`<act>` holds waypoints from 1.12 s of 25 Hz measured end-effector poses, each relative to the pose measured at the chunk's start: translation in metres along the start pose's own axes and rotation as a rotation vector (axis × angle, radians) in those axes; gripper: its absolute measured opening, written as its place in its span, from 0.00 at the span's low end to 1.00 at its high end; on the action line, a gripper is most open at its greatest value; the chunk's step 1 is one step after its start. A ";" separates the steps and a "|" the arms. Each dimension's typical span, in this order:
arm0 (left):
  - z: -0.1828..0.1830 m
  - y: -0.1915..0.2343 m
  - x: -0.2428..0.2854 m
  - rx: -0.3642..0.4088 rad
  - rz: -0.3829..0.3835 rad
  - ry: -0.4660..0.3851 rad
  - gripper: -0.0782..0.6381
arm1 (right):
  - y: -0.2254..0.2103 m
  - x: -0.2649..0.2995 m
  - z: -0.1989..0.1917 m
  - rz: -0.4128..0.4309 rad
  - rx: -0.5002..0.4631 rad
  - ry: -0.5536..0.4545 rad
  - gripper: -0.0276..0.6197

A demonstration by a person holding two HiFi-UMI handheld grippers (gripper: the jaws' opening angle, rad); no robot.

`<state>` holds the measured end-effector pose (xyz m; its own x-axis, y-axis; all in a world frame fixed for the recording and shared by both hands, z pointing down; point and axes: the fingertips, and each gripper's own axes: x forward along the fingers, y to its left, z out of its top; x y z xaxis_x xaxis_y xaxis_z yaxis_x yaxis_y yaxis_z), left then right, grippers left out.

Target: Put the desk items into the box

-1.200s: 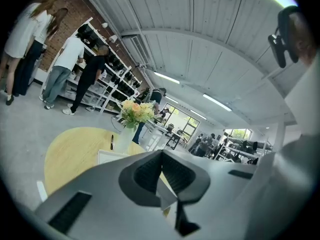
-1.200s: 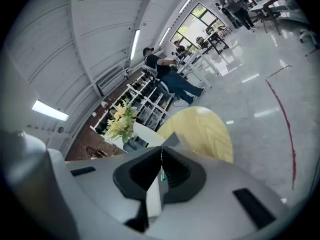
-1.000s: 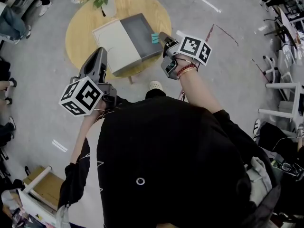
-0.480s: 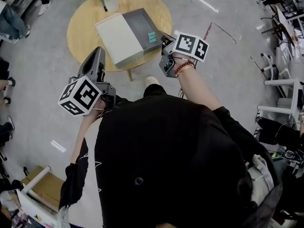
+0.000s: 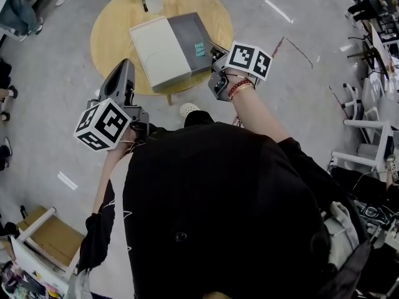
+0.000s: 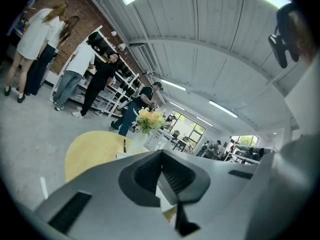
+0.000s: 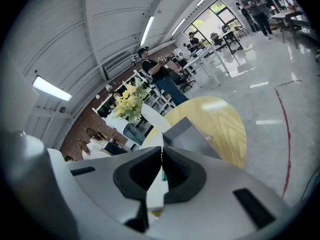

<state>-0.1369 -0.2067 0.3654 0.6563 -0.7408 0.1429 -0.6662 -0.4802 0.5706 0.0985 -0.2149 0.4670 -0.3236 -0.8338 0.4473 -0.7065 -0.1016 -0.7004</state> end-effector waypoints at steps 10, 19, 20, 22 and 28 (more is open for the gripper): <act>0.011 0.012 0.036 -0.036 0.083 -0.044 0.12 | 0.006 0.053 0.042 0.062 -0.047 0.081 0.06; 0.028 0.020 0.038 -0.042 0.174 -0.118 0.12 | 0.007 0.087 0.055 0.095 -0.100 0.155 0.06; 0.030 0.019 0.039 -0.040 0.181 -0.123 0.12 | 0.007 0.090 0.056 0.098 -0.101 0.162 0.06; 0.031 0.019 0.040 -0.037 0.195 -0.130 0.12 | 0.004 0.096 0.056 0.103 -0.099 0.177 0.06; 0.030 0.024 0.031 -0.037 0.254 -0.147 0.12 | 0.000 0.112 0.046 0.117 -0.087 0.227 0.06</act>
<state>-0.1431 -0.2555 0.3590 0.4100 -0.8966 0.1675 -0.7874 -0.2552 0.5611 0.0911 -0.3336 0.4916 -0.5320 -0.6932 0.4863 -0.7041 0.0432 -0.7088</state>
